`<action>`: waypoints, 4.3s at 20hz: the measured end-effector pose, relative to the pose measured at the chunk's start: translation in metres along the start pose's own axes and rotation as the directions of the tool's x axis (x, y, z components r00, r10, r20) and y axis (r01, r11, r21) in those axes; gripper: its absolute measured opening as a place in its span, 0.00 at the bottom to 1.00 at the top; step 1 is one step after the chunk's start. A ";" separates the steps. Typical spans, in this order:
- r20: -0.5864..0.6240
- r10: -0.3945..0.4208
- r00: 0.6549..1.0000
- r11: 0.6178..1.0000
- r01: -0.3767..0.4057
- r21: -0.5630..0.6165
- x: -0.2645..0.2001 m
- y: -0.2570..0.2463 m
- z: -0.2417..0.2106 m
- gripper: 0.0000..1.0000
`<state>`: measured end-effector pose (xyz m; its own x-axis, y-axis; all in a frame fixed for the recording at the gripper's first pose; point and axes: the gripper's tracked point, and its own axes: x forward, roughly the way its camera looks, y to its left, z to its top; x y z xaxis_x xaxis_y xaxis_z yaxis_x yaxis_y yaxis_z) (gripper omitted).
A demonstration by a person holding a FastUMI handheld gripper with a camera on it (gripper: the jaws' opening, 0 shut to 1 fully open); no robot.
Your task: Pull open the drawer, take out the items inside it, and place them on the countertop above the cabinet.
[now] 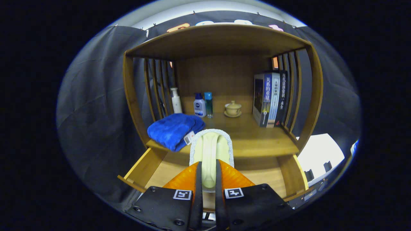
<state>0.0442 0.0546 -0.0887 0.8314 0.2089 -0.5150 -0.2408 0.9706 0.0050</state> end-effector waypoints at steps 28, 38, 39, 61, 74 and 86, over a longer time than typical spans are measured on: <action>-0.205 -0.056 0.977 0.992 0.077 0.096 0.193 -0.038 0.018 0.72; 0.011 -0.117 0.993 0.993 0.117 0.020 0.131 -0.036 0.070 0.99; 0.040 -0.105 0.994 0.994 0.105 0.004 0.119 -0.030 0.074 0.99; 0.247 0.038 0.968 0.999 -0.040 0.005 -0.054 0.045 -0.047 0.99; 0.216 -0.059 0.975 0.998 0.057 0.017 -0.053 0.032 -0.149 0.99; 0.230 -0.114 0.967 0.992 0.125 -0.033 -0.036 0.013 -0.188 0.96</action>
<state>-0.0829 0.0372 -0.2317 0.9461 0.1184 -0.3015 -0.1512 0.9846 -0.0877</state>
